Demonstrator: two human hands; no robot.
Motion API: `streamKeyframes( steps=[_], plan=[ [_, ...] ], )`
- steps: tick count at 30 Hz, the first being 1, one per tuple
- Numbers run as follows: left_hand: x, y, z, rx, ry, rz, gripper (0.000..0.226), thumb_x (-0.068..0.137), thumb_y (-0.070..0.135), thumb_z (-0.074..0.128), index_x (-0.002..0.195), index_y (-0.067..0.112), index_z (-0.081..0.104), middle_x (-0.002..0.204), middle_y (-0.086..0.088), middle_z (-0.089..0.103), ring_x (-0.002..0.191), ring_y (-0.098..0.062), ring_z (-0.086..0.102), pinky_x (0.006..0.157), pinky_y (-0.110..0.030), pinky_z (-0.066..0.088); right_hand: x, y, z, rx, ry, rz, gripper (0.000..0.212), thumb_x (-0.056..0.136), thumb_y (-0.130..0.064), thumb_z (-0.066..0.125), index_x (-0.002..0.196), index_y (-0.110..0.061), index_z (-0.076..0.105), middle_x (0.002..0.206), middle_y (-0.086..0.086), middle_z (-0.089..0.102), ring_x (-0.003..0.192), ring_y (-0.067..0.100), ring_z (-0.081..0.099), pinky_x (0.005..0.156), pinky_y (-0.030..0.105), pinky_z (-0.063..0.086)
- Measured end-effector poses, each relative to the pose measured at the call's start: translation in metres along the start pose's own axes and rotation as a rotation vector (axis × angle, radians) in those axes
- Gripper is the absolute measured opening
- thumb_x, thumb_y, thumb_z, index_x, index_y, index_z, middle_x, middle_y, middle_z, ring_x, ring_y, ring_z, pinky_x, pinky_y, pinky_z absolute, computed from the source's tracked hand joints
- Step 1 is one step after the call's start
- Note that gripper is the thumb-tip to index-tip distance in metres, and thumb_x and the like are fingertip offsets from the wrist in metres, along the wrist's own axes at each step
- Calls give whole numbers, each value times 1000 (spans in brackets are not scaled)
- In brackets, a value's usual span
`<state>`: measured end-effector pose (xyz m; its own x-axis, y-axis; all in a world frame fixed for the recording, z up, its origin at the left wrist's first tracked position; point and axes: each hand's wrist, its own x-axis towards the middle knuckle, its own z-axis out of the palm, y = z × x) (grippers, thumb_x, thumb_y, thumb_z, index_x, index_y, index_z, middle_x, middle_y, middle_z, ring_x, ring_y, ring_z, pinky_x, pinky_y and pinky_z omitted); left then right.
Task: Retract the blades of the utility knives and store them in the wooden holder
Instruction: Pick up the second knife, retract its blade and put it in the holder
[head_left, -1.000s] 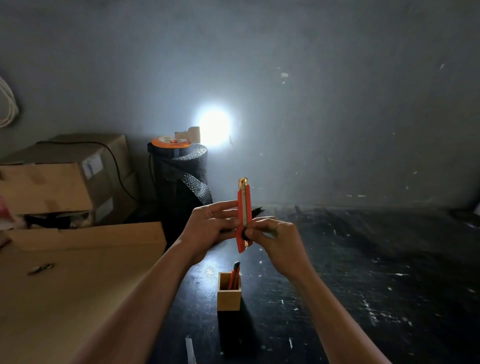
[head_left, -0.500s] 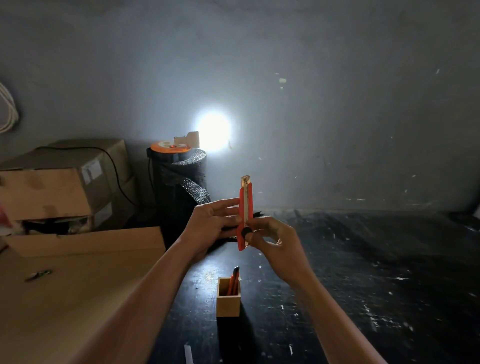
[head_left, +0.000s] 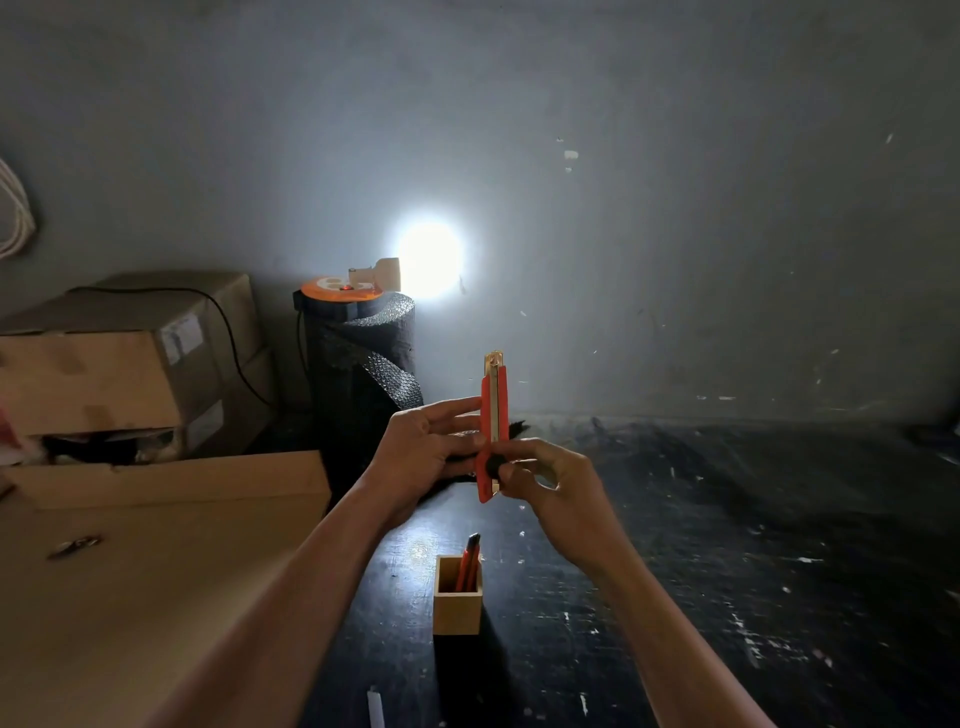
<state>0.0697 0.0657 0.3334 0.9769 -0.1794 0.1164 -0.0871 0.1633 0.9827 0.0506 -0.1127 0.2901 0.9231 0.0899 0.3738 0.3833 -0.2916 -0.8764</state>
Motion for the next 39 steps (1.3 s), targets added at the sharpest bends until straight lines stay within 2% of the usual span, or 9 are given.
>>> streamKeyframes(
  steps=[3, 6, 11, 15, 18, 26, 30, 33, 39],
  plan=[
    [1, -2, -2, 4, 2, 4, 40, 88, -15, 64, 110, 16, 75, 96, -6, 84, 82, -21, 81, 67, -28, 64, 1, 0, 1, 6, 11, 2, 17, 90, -26, 77, 107, -28, 75, 103, -19, 77, 101, 2, 72, 92, 28, 58],
    [2, -4, -4, -1, 3, 3, 39, 88, -15, 65, 110, 16, 76, 96, -6, 84, 82, -21, 81, 67, -28, 64, 2, 2, 2, 32, 14, 11, 13, 91, -17, 76, 101, -24, 77, 97, -18, 78, 97, 4, 74, 91, 29, 59],
    [4, -14, -11, 23, 20, -8, 41, 88, -14, 66, 117, 14, 75, 106, -12, 82, 92, -27, 81, 80, -37, 66, 3, 8, 6, -15, -32, 1, 27, 99, -9, 64, 111, -27, 79, 104, -16, 77, 99, 9, 74, 92, 30, 61],
    [4, -27, -20, 63, 27, -21, 42, 91, -14, 62, 120, 14, 75, 112, -13, 80, 101, -32, 79, 89, -45, 63, 12, 9, 13, 43, 58, 33, 17, 99, -25, 66, 116, -28, 69, 98, -24, 74, 93, 4, 75, 72, 13, 59],
    [1, -36, -25, 92, 1, -41, 43, 90, -16, 61, 121, 11, 74, 112, -17, 80, 102, -36, 78, 90, -46, 62, 24, 10, 16, 43, 94, 72, 19, 100, -18, 65, 118, -15, 69, 102, -11, 74, 87, 6, 74, 65, 12, 58],
    [6, -69, -41, 86, 16, -112, 42, 88, -16, 62, 119, 10, 74, 107, -15, 81, 94, -28, 80, 82, -36, 65, 44, 29, 27, 119, 51, 143, 14, 93, -13, 73, 106, -9, 75, 98, 10, 79, 88, 23, 79, 77, 40, 67],
    [20, -106, -57, 96, 98, -185, 37, 90, -6, 67, 122, 11, 73, 111, -11, 80, 104, -25, 77, 86, -35, 62, 46, 53, 40, 168, 30, 179, 8, 92, -7, 74, 97, -13, 73, 92, 11, 78, 86, 24, 79, 74, 36, 67],
    [29, -148, -73, 211, 193, -255, 39, 89, -7, 66, 123, 12, 72, 117, -10, 77, 105, -23, 73, 79, -26, 58, 47, 78, 49, 172, 34, 227, 8, 93, -6, 73, 101, -7, 71, 94, 11, 76, 85, 20, 78, 74, 33, 66],
    [32, -229, -89, 489, 224, -435, 65, 80, -7, 77, 141, 7, 58, 133, -17, 67, 117, -28, 67, 87, -31, 59, 62, 141, 70, 81, 37, 320, 10, 92, -10, 74, 95, -17, 69, 90, 6, 72, 90, 29, 75, 80, 51, 65]
  ],
)
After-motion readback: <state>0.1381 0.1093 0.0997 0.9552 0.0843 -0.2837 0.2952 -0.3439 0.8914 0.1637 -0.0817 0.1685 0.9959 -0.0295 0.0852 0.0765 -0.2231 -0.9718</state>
